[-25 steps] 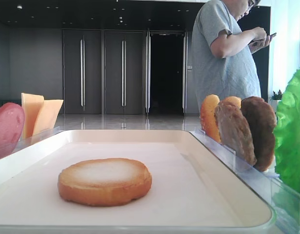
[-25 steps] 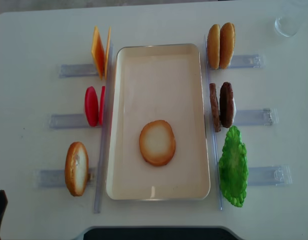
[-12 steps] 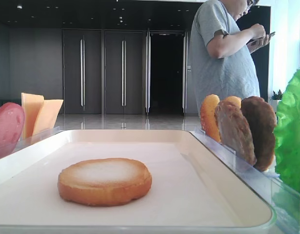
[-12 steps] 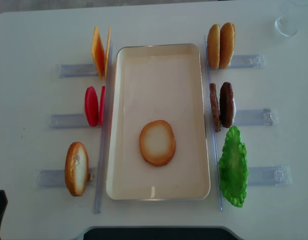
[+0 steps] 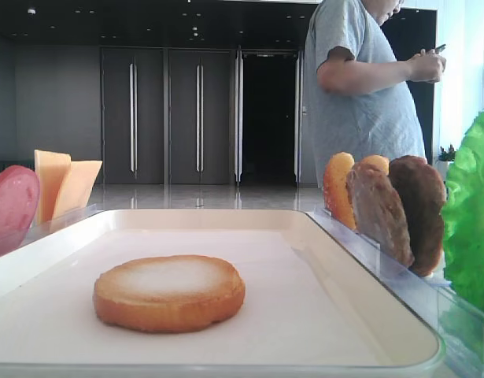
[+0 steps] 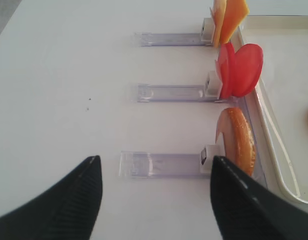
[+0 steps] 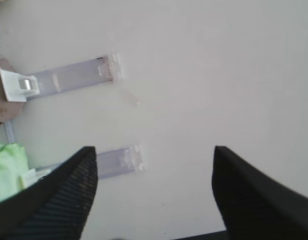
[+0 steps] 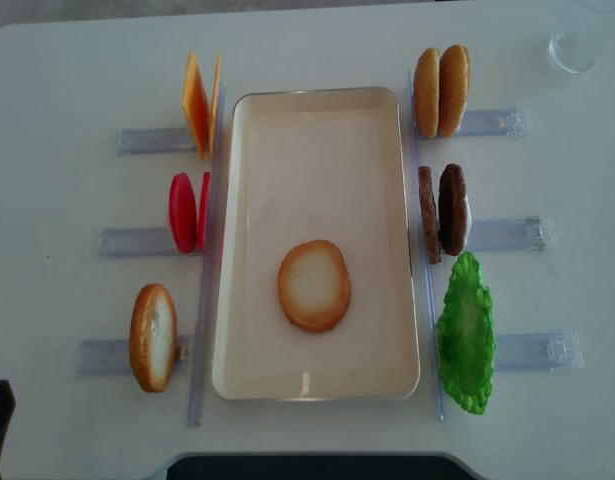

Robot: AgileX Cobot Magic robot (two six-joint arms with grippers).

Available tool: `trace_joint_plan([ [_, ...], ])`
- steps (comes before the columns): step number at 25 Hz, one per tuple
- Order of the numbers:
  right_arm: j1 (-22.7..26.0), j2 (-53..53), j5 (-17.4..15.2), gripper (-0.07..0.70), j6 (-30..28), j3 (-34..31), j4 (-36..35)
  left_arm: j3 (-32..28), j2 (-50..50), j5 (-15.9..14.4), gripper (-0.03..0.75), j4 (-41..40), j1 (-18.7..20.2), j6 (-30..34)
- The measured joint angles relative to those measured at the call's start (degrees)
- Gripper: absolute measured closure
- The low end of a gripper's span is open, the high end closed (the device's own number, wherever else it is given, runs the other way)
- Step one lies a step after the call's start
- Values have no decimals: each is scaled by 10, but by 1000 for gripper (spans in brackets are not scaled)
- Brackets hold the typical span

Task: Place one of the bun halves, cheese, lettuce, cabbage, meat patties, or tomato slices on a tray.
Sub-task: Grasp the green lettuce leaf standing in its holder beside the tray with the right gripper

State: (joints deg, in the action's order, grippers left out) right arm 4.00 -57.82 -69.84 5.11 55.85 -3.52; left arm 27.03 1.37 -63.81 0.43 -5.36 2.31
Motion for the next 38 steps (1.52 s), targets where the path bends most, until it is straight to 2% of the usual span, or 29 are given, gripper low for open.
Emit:
trace_joint_plan([
  [4, -22, 13, -1, 166, 0, 0, -15, 0, 0, 0, 201, 0, 0, 0],
  [7, -57, 21, -2, 166, 12, 0, -39, 0, 0, 0, 201, 0, 0, 0],
  [11, -141, 22, -2, 166, 61, 0, -48, 0, 0, 0, 201, 0, 0, 0],
  [17, -302, 22, -2, 166, 175, 0, -32, 0, 0, 0, 201, 0, 0, 0],
  [20, -366, 21, -2, 166, 231, 0, -18, 0, 0, 0, 201, 0, 0, 0],
  [23, -411, 20, -2, 166, 271, 0, -15, 0, 0, 0, 201, 0, 0, 0],
  [27, -438, -2, -2, 166, 294, 0, -12, 0, 0, 0, 201, 0, 0, 0],
  [38, -440, -70, -2, 166, 280, 0, 27, 0, 0, 0, 201, 0, 0, 0],
])
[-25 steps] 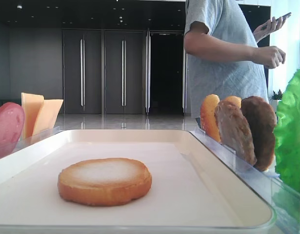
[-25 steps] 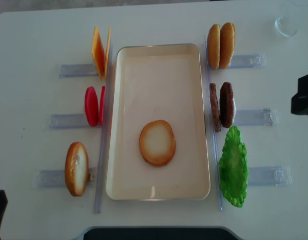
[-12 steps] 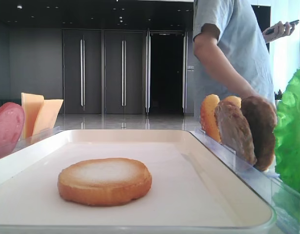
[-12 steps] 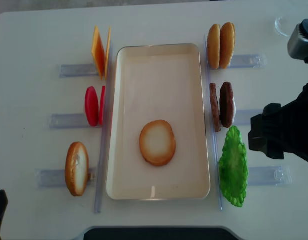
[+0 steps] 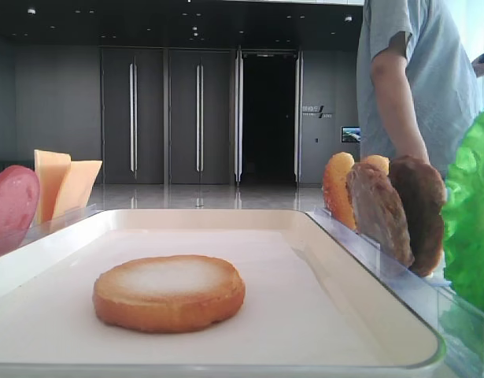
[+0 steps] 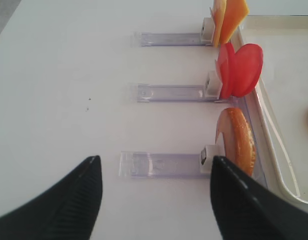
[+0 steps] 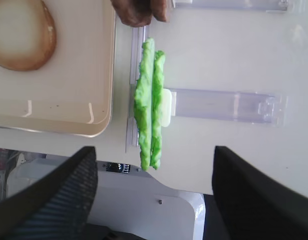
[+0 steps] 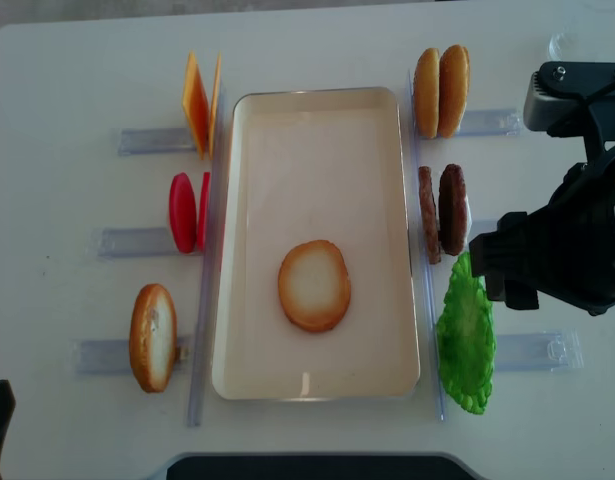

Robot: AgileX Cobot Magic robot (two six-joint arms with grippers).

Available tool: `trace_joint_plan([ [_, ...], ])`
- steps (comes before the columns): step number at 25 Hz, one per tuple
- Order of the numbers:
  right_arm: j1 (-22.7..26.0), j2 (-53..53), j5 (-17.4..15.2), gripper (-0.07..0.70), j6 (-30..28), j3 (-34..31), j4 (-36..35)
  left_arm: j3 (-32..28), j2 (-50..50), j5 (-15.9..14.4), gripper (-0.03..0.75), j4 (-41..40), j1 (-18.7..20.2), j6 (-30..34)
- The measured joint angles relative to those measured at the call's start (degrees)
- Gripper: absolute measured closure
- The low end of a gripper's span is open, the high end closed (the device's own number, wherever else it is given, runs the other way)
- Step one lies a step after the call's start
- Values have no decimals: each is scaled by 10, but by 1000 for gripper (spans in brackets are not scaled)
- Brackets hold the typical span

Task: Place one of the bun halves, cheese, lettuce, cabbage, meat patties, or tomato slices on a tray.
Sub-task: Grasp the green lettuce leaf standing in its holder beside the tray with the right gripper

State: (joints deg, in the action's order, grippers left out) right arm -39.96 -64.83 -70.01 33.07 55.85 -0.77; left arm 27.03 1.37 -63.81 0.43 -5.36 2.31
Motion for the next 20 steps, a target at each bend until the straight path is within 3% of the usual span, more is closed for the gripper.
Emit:
trace_joint_plan([
  [20, 0, -85, 0, 166, -48, 0, -22, 0, 0, 0, 201, 0, 0, 0],
])
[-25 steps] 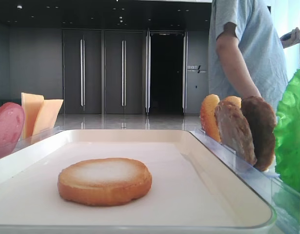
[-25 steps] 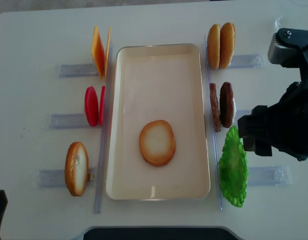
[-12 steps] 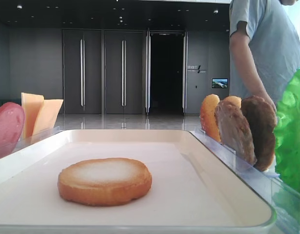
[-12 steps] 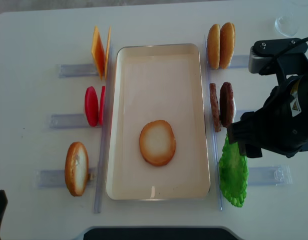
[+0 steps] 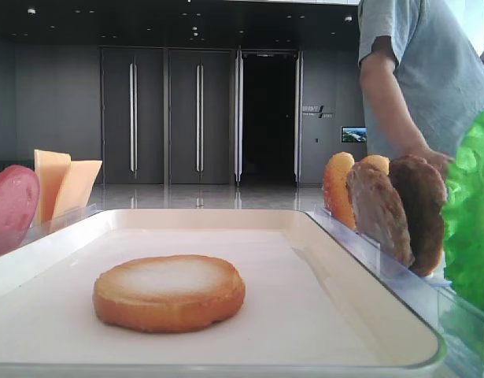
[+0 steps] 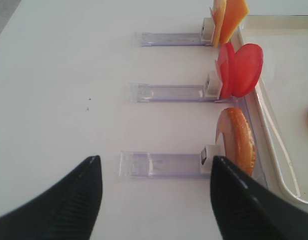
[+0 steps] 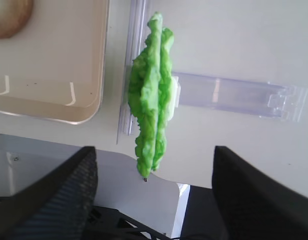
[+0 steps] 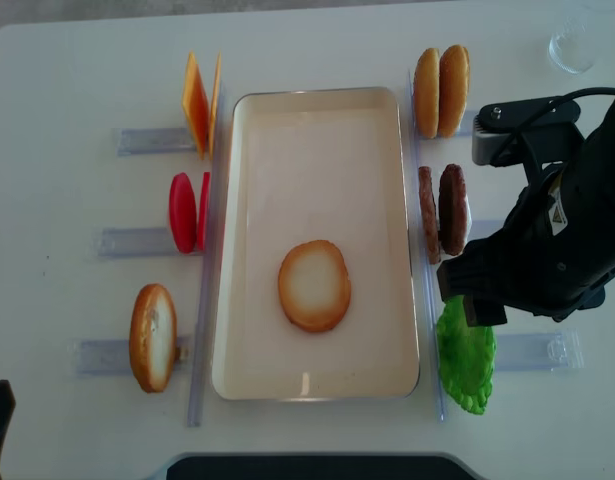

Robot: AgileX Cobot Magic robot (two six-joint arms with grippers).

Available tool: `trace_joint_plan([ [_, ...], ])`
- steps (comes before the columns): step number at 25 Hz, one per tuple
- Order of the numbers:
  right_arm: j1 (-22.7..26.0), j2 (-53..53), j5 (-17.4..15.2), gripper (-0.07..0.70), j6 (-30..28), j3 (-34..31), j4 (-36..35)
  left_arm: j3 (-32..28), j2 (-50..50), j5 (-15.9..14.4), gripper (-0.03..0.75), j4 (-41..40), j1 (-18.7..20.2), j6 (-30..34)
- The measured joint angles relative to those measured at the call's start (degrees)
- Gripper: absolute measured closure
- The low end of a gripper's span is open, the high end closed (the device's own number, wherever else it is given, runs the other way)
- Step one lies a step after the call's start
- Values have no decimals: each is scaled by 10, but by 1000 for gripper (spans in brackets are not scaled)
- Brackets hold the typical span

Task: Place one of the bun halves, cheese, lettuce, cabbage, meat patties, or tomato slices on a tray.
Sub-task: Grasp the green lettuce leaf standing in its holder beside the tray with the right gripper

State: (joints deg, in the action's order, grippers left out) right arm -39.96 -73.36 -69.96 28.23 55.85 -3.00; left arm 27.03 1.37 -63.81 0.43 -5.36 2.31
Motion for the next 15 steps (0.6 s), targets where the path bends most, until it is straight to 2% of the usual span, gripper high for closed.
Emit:
trace_joint_plan([
  [5, 0, -11, 1, 166, -6, 0, -10, 0, 0, 0, 201, 0, 0, 0],
  [15, 0, -17, 24, 166, -12, 1, -12, 0, 0, 0, 201, 0, 0, 0],
])
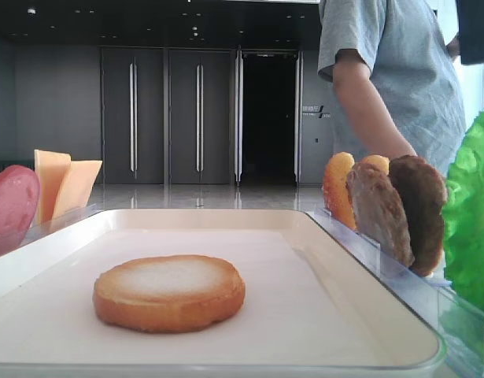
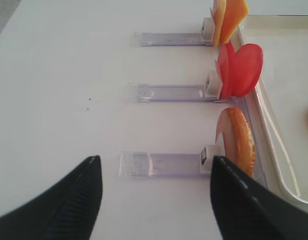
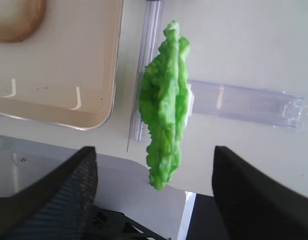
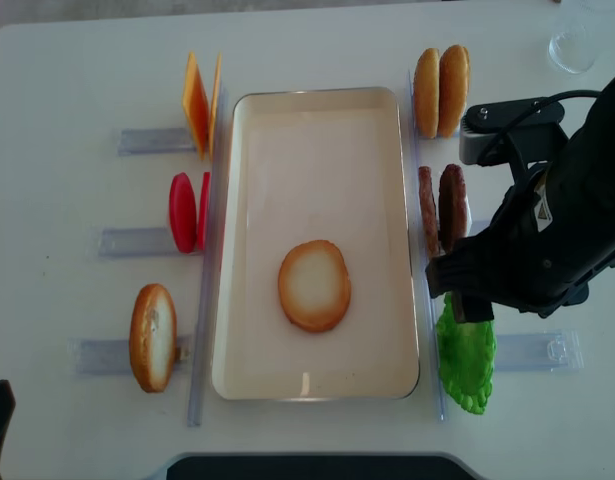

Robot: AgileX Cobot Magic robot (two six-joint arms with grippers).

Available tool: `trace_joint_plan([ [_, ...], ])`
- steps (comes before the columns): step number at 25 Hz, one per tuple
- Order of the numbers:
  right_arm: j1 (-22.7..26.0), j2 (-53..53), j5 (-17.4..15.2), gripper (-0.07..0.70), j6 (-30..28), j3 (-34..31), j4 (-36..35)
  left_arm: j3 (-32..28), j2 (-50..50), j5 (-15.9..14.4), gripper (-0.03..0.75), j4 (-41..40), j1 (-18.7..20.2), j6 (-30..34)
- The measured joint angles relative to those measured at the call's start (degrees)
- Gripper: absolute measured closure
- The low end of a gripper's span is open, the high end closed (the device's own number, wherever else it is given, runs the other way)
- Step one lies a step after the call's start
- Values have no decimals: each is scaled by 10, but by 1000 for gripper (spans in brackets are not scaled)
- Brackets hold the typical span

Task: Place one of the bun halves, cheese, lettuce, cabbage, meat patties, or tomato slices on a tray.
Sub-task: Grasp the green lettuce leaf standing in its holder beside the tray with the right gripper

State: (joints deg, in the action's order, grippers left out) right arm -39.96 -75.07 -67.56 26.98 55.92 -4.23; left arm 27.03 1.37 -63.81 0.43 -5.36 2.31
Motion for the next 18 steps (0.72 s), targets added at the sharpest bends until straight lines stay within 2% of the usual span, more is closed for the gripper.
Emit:
trace_joint_plan([
  [10, 0, -39, 12, 168, -15, 0, -1, 0, 0, 0, 201, 0, 0, 0],
  [18, 0, -39, 15, 225, -16, 0, -1, 0, 0, 0, 201, 0, 0, 0],
])
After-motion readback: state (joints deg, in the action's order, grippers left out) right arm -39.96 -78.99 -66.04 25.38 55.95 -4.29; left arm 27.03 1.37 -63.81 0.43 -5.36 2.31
